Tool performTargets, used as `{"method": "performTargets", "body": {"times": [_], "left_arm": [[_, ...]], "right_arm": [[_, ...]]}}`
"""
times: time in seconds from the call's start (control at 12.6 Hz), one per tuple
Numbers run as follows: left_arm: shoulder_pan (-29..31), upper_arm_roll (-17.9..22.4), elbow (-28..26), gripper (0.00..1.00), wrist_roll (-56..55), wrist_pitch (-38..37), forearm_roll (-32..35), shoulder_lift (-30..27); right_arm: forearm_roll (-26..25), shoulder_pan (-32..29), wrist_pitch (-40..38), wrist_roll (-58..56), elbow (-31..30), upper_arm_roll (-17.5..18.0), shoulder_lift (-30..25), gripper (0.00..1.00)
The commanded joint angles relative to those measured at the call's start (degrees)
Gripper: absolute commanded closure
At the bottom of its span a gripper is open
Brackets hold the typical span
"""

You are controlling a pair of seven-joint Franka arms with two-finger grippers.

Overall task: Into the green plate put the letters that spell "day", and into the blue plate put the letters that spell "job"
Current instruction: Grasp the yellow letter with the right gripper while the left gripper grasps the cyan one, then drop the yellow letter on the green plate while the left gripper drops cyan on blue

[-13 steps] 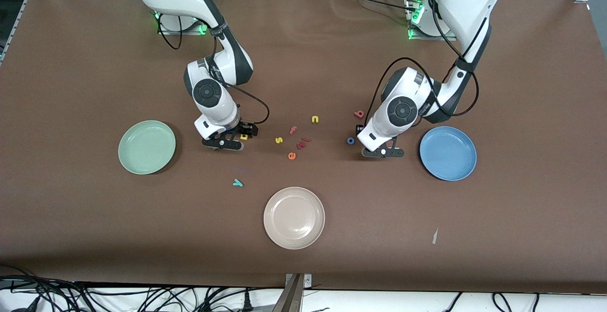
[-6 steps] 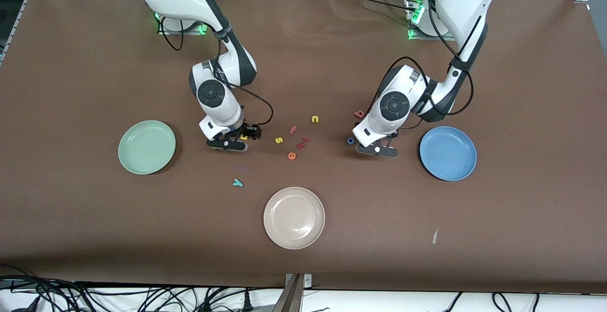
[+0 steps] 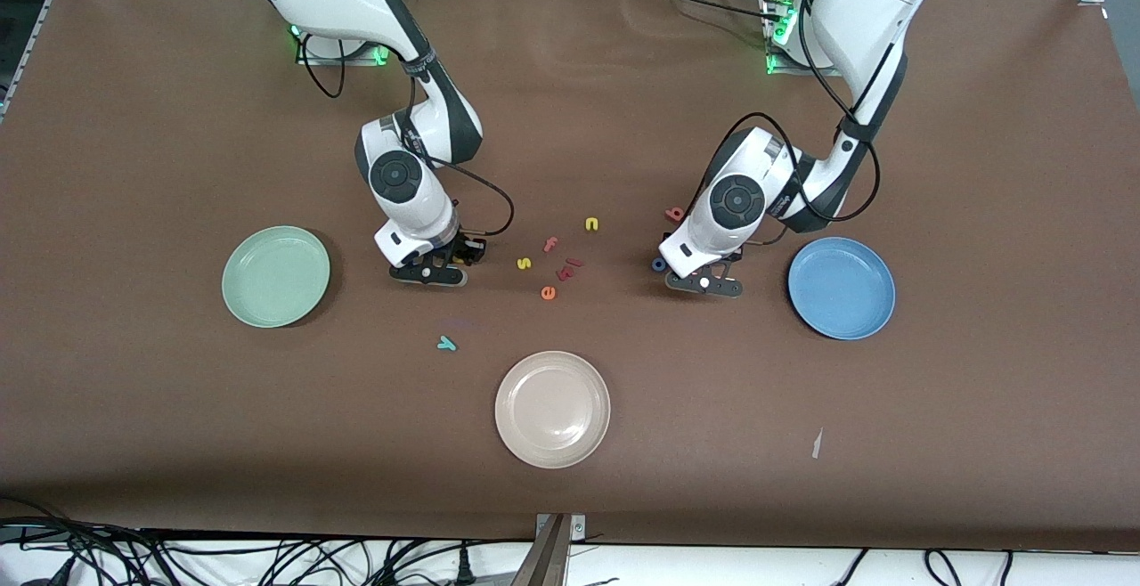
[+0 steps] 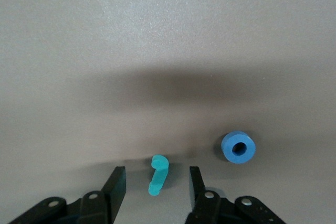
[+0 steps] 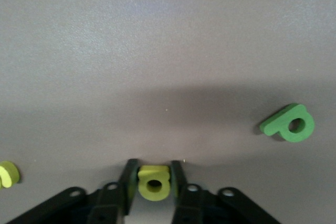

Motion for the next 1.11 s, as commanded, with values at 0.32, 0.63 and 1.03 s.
{"method": "performTargets", "body": {"times": [0.32, 0.63, 1.03], "left_arm": [[-0.2, 0.3, -0.9, 0.67, 0.1, 1.2, 1.7, 0.4], [-0.7, 0.3, -0.7, 0.95, 0.1, 3.2, 1.7, 1.8], [0.8, 0.7, 0.3, 1.00, 0.6, -3.8, 1.6, -3.3]], "right_arm": [[2.0, -6.8, -18.9, -9.0, 10.5, -0.1, -1.0, 1.00], [2.0, -9.6, -25.6, -19.9, 10.3, -5.8, -4.4, 1.00], [2.0, -9.6, -31.1, -23.2, 9.4, -15.8, -5.8, 1.00]]}}
